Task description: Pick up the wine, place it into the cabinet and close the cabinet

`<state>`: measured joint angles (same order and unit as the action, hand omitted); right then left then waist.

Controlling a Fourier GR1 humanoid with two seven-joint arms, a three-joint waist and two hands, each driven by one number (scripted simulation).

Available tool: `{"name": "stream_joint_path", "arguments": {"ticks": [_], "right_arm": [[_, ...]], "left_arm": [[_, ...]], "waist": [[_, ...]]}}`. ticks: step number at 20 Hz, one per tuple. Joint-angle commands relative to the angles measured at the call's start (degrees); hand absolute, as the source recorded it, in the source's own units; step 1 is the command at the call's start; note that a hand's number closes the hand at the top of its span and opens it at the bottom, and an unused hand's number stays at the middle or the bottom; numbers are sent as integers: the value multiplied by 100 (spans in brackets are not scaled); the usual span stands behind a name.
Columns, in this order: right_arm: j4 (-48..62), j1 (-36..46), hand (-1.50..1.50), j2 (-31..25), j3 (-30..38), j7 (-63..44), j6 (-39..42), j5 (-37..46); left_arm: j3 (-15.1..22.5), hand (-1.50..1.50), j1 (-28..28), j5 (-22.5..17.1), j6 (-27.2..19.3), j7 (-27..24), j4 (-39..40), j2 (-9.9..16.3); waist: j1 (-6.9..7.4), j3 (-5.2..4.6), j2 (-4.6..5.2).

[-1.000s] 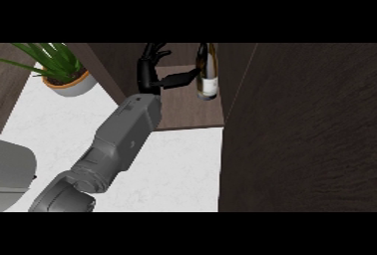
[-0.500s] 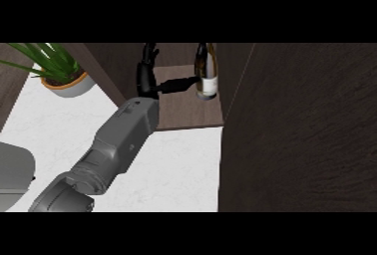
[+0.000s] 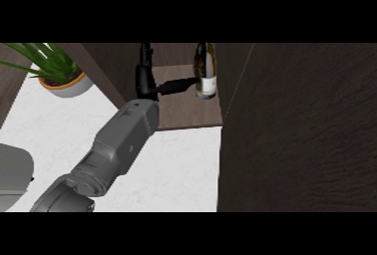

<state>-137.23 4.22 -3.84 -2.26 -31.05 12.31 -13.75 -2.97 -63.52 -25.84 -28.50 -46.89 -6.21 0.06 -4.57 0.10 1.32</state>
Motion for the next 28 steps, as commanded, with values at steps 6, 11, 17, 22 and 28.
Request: {"name": "stream_joint_path", "arguments": {"ticks": [6,11,17,22,28], "right_arm": [[-213,-52,-150,89,-137,1,-118,55],[-265,168,-150,79,-246,-259,-247,-30],[-586,6,-150,47,-279,-423,-304,-18],[-315,390,-150,83,-214,-564,-542,96],[-64,182,-150,-157,286,-308,-186,-475]], "left_arm": [[-2,-150,231,107,519,-296,49,38],[23,-150,427,55,875,-397,62,-7],[78,-150,487,28,1130,-457,-39,-7],[23,-150,411,-269,1345,-193,-176,-7],[351,-150,668,-530,1398,-346,-332,-7]], "waist": [[48,-19,22],[52,-22,0],[124,-19,-56],[208,-19,-88],[212,-9,-109]]}}
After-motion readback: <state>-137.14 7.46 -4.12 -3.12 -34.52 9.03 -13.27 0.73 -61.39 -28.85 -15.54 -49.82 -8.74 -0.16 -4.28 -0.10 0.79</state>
